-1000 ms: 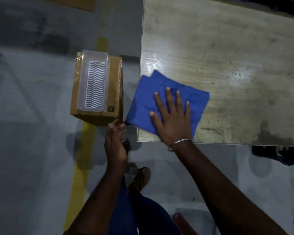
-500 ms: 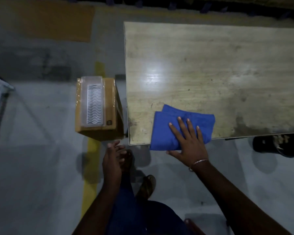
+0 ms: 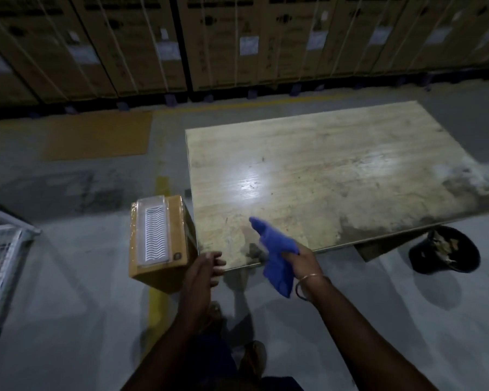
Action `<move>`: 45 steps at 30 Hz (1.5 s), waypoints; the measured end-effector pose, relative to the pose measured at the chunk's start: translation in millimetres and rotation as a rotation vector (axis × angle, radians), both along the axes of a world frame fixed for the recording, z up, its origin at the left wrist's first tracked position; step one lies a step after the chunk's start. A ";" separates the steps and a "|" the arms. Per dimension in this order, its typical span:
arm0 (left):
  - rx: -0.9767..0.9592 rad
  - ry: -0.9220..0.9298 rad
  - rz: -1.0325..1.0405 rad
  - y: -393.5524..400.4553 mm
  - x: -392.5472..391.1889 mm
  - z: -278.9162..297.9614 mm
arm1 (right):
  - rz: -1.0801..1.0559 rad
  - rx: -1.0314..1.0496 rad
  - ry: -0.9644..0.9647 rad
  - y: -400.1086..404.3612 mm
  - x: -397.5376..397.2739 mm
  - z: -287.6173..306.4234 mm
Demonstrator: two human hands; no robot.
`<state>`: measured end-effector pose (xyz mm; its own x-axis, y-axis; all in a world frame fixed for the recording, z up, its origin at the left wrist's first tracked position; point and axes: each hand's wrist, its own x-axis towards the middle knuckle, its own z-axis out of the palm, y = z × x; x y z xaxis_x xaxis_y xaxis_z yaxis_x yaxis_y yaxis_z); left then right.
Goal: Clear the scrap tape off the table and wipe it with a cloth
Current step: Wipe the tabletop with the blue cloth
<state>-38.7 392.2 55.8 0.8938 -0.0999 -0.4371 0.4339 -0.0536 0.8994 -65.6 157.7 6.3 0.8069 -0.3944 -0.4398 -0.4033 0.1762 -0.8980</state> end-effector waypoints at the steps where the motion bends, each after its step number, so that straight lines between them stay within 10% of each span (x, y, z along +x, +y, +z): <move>1: 0.028 -0.042 -0.042 -7.1 7.9 6.7 | -0.076 0.145 -0.009 1.1 3.9 15.9; 10: -0.203 0.081 -0.318 -60.5 43.2 82.8 | -0.169 0.669 -0.242 18.1 -1.4 136.7; 23: -0.067 -0.195 -0.259 -70.5 49.2 86.0 | -0.109 0.359 -0.160 20.5 -16.7 133.8; 35: 0.046 -0.519 -0.343 -89.9 34.4 109.5 | -0.182 0.486 -0.296 10.9 -23.4 128.3; 45: -0.287 -0.084 0.017 -78.6 41.1 96.0 | -0.190 0.347 -0.201 -11.5 -33.7 108.4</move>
